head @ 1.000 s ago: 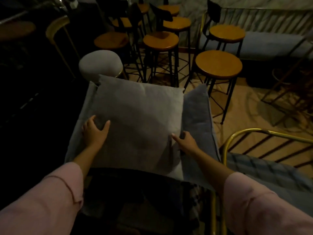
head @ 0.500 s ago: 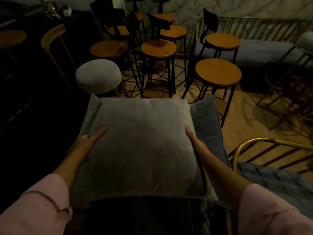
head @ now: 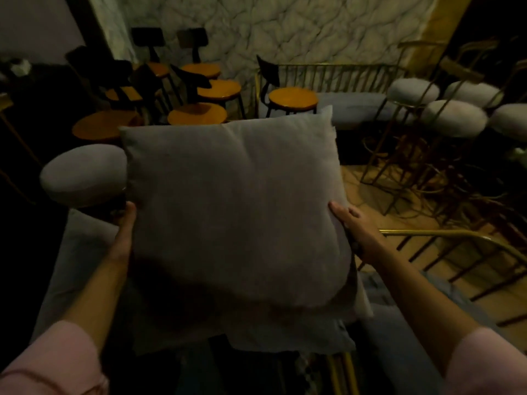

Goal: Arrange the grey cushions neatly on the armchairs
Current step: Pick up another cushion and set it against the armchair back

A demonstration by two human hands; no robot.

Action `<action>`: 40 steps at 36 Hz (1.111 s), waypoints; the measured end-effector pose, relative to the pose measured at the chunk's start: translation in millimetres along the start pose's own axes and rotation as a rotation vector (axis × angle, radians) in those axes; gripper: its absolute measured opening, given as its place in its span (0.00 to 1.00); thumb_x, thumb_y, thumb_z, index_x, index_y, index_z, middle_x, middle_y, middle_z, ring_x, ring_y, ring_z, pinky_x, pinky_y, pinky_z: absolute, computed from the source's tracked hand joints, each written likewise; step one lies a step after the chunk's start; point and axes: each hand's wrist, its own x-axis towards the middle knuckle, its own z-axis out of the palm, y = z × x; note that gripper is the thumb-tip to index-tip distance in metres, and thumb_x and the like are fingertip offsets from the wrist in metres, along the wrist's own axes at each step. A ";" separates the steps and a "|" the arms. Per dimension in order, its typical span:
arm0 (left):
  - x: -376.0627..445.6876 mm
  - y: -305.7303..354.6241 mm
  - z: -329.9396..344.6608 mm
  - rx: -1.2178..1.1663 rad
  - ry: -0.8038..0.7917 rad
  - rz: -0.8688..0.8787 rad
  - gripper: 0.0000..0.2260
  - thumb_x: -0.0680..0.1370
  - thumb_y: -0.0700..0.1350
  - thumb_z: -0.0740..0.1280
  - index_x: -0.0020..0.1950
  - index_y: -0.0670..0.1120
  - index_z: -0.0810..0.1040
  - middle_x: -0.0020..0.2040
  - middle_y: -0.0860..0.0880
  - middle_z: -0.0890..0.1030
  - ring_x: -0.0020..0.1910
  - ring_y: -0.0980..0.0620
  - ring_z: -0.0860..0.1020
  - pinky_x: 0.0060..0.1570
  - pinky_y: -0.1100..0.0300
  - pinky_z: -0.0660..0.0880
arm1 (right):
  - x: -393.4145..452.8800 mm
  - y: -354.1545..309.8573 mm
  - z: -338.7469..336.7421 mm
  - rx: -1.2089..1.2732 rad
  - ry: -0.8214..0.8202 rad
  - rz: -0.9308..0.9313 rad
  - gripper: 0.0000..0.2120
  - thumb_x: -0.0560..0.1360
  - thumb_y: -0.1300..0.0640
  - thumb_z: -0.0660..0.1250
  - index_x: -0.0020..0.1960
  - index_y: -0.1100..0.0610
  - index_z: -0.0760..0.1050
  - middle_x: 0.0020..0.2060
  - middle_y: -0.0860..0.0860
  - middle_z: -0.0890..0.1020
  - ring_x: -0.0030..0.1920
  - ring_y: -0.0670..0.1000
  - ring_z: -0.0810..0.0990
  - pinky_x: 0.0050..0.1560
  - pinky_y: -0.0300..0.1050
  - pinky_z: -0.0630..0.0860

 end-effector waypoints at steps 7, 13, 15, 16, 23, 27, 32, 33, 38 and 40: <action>-14.3 -14.2 118.8 0.052 -0.246 0.022 0.21 0.76 0.63 0.59 0.63 0.52 0.70 0.59 0.51 0.78 0.52 0.52 0.76 0.60 0.56 0.67 | -24.3 0.2 -105.4 0.082 0.199 -0.015 0.59 0.44 0.25 0.75 0.69 0.47 0.64 0.58 0.48 0.77 0.54 0.50 0.79 0.49 0.49 0.78; -29.7 -35.9 224.5 0.167 -0.326 0.155 0.29 0.69 0.63 0.68 0.68 0.55 0.70 0.61 0.52 0.79 0.58 0.48 0.78 0.59 0.52 0.72 | -46.9 23.1 -223.8 0.173 0.289 -0.038 0.53 0.55 0.29 0.76 0.75 0.44 0.62 0.67 0.50 0.76 0.60 0.53 0.78 0.55 0.52 0.79; -42.5 -44.8 267.6 0.180 -0.362 0.182 0.30 0.68 0.62 0.70 0.68 0.53 0.72 0.58 0.53 0.80 0.55 0.51 0.79 0.60 0.52 0.74 | -56.0 33.1 -261.4 0.193 0.314 -0.018 0.55 0.55 0.28 0.75 0.76 0.44 0.61 0.67 0.48 0.75 0.62 0.53 0.77 0.55 0.51 0.77; -50.5 -49.1 288.6 0.174 -0.376 0.182 0.32 0.67 0.61 0.71 0.69 0.51 0.72 0.59 0.50 0.80 0.55 0.49 0.79 0.61 0.52 0.74 | -59.9 38.8 -279.7 0.203 0.327 -0.011 0.55 0.55 0.28 0.75 0.76 0.44 0.60 0.67 0.48 0.75 0.63 0.53 0.77 0.55 0.50 0.77; -84.0 -93.3 412.2 0.168 -0.444 0.187 0.23 0.63 0.62 0.73 0.55 0.56 0.78 0.57 0.52 0.82 0.57 0.51 0.81 0.55 0.57 0.77 | -63.8 66.3 -406.6 0.216 0.363 -0.031 0.51 0.59 0.30 0.74 0.77 0.44 0.60 0.69 0.46 0.75 0.64 0.51 0.77 0.55 0.48 0.76; -92.5 -129.2 456.0 0.124 -0.438 0.130 0.36 0.58 0.68 0.76 0.63 0.57 0.76 0.62 0.52 0.81 0.59 0.52 0.80 0.58 0.55 0.76 | -43.0 73.3 -469.7 0.181 0.358 -0.002 0.50 0.59 0.32 0.76 0.76 0.44 0.62 0.69 0.48 0.75 0.67 0.54 0.75 0.66 0.58 0.72; -101.0 -176.9 493.5 0.108 -0.311 0.150 0.35 0.66 0.60 0.73 0.70 0.47 0.71 0.59 0.53 0.80 0.55 0.55 0.79 0.46 0.68 0.77 | -8.8 84.2 -514.1 0.142 0.292 0.012 0.48 0.62 0.32 0.74 0.77 0.44 0.61 0.72 0.47 0.72 0.69 0.54 0.72 0.69 0.56 0.70; -102.7 -183.9 499.2 0.108 -0.292 0.153 0.31 0.69 0.57 0.72 0.70 0.47 0.71 0.56 0.55 0.80 0.53 0.57 0.79 0.44 0.70 0.77 | -2.0 89.7 -518.7 0.140 0.287 0.016 0.47 0.63 0.32 0.74 0.77 0.45 0.61 0.72 0.47 0.71 0.70 0.53 0.72 0.70 0.57 0.69; -93.4 -226.9 510.4 0.116 -0.253 0.033 0.43 0.54 0.66 0.79 0.66 0.53 0.74 0.61 0.53 0.80 0.59 0.52 0.79 0.60 0.55 0.75 | 24.8 124.4 -525.5 0.181 0.265 0.034 0.43 0.68 0.33 0.70 0.77 0.42 0.58 0.73 0.46 0.69 0.71 0.51 0.69 0.73 0.56 0.65; -87.6 -246.5 511.3 0.142 -0.225 -0.014 0.47 0.50 0.67 0.79 0.66 0.52 0.75 0.61 0.51 0.80 0.58 0.51 0.79 0.61 0.52 0.75 | 31.3 143.0 -524.4 0.221 0.264 0.039 0.42 0.68 0.34 0.70 0.77 0.41 0.57 0.72 0.44 0.69 0.70 0.50 0.69 0.71 0.53 0.67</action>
